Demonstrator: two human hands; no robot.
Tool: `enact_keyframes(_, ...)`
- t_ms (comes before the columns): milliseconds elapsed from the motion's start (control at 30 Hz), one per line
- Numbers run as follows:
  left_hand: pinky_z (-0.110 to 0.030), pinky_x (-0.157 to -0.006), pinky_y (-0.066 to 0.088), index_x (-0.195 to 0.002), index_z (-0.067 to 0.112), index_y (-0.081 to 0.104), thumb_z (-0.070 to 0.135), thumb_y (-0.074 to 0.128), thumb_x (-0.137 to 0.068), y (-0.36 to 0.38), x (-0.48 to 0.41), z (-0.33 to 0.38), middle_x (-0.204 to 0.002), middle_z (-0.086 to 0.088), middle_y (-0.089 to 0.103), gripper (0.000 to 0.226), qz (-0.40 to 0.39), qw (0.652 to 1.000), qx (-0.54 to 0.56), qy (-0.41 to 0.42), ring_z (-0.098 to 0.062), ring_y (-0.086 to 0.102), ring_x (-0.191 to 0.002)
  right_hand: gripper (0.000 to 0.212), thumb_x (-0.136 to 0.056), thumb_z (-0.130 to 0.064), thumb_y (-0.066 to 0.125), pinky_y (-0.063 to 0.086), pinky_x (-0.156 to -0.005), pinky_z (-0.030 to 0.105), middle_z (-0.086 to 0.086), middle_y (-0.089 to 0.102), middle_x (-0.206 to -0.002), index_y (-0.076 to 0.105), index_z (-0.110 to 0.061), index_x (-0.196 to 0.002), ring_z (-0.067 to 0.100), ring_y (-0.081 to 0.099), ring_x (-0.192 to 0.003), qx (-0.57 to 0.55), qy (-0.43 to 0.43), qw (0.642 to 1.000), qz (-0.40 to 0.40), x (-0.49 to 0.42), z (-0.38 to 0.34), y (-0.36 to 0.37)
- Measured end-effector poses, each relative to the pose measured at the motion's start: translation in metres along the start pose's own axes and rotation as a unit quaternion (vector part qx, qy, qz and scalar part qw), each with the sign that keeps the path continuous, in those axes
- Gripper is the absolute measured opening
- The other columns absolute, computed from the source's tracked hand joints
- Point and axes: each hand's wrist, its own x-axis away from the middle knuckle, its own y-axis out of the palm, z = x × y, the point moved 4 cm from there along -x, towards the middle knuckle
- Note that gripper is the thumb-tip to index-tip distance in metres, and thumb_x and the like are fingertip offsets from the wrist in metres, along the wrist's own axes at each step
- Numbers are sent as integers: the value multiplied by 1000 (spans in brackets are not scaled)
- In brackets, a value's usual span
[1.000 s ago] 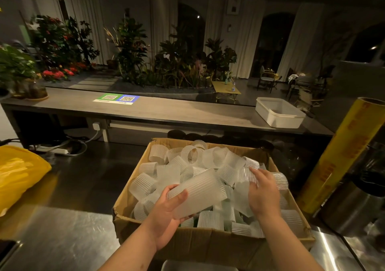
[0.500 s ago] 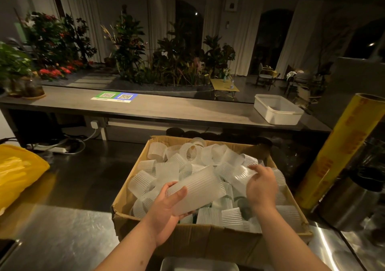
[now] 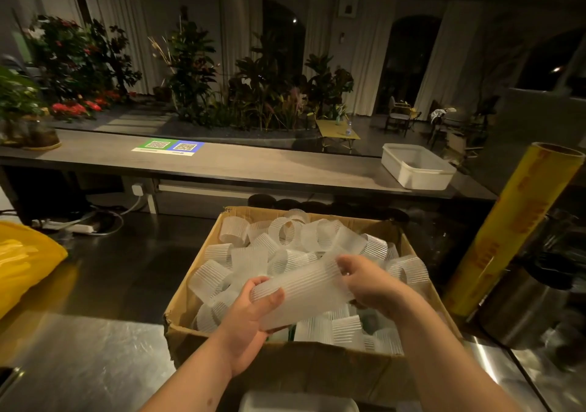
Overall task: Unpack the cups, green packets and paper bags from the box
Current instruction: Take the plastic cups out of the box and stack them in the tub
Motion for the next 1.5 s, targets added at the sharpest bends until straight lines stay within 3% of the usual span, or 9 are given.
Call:
enact_keyframes(200, -43, -89, 59, -131, 19, 52, 30, 73, -82, -1, -1, 0, -133, -18, 54, 54, 5, 1000, 18, 4, -38, 57, -120, 29, -104, -23, 52, 49, -55, 24, 5, 59, -122, 50, -28, -133, 16, 59, -72, -77, -17, 996, -43, -12, 3, 11)
enact_keyframes(300, -41, -83, 60, -133, 20, 52, 30, 71, -85, -3, -2, -2, -132, -18, 55, 52, 11, 998, 56, -3, -39, 58, -120, 22, -105, -38, 52, 40, -49, 24, 6, 66, -109, 61, -21, -117, 11, 54, -61, -192, 11, 979, 68, -8, 24, -11)
enact_keyframes(467, -43, -86, 59, -136, 19, 51, 28, 74, -82, -4, -3, -2, -134, -20, 55, 59, 8, 997, 71, -9, -40, 58, -121, 45, -94, -58, 61, 50, -63, 24, -3, 66, -78, 67, -14, -91, 10, 58, -65, 192, 174, 965, 28, 0, 82, 7)
enact_keyframes(667, -42, -85, 60, -137, 20, 51, 28, 73, -84, -5, -2, -3, -134, -19, 56, 57, 11, 998, 68, -7, -40, 59, -120, 10, -90, -33, 74, 49, -105, 52, -3, 53, -130, 69, -24, -91, 21, 51, -123, -81, 49, 980, 175, 2, 78, 4)
enact_keyframes(767, -43, -86, 59, -137, 20, 52, 28, 73, -85, -4, -1, -2, -134, -19, 56, 57, 12, 998, 61, -5, -40, 59, -121, 12, -92, -18, 72, 38, -109, 45, -12, 46, -139, 66, -12, -84, 10, 38, -131, -207, -57, 943, 253, 16, 50, -14)
enact_keyframes(900, -38, -80, 60, -136, 19, 51, 27, 73, -83, -1, 0, -1, -132, -18, 56, 58, 14, 998, 56, 0, -38, 58, -120, 14, -95, -11, 66, 51, -86, 26, -4, 76, -104, 69, -11, -109, 9, 70, -98, -383, -162, 897, 147, 33, 11, -16)
enact_keyframes(1133, -33, -77, 59, -132, 20, 51, 26, 75, -80, 1, 0, -1, -132, -16, 55, 58, 23, 1000, 3, 15, -35, 57, -119, 55, -88, -38, 73, 48, -106, 40, -18, 49, -139, 46, -46, -135, 12, 49, -129, -245, -155, 951, 108, 20, 4, 0)
enact_keyframes(1267, -35, -81, 57, -131, 21, 51, 29, 76, -78, 2, -1, -1, -131, -16, 55, 59, 27, 999, -7, 19, -35, 56, -118, 68, -83, -67, 61, 43, -99, 23, -27, 43, -140, 40, -48, -145, -1, 46, -127, -233, -174, 956, 37, 18, 5, 23)
enact_keyframes(1500, -45, -91, 55, -133, 16, 52, 25, 75, -79, -3, -2, -4, -134, -20, 55, 60, 7, 999, 45, 3, -40, 56, -121, 43, -97, -27, 66, 54, -91, 34, 0, 56, -133, 54, -20, -138, 13, 56, -110, -21, 43, 924, 380, -2, 78, -19)
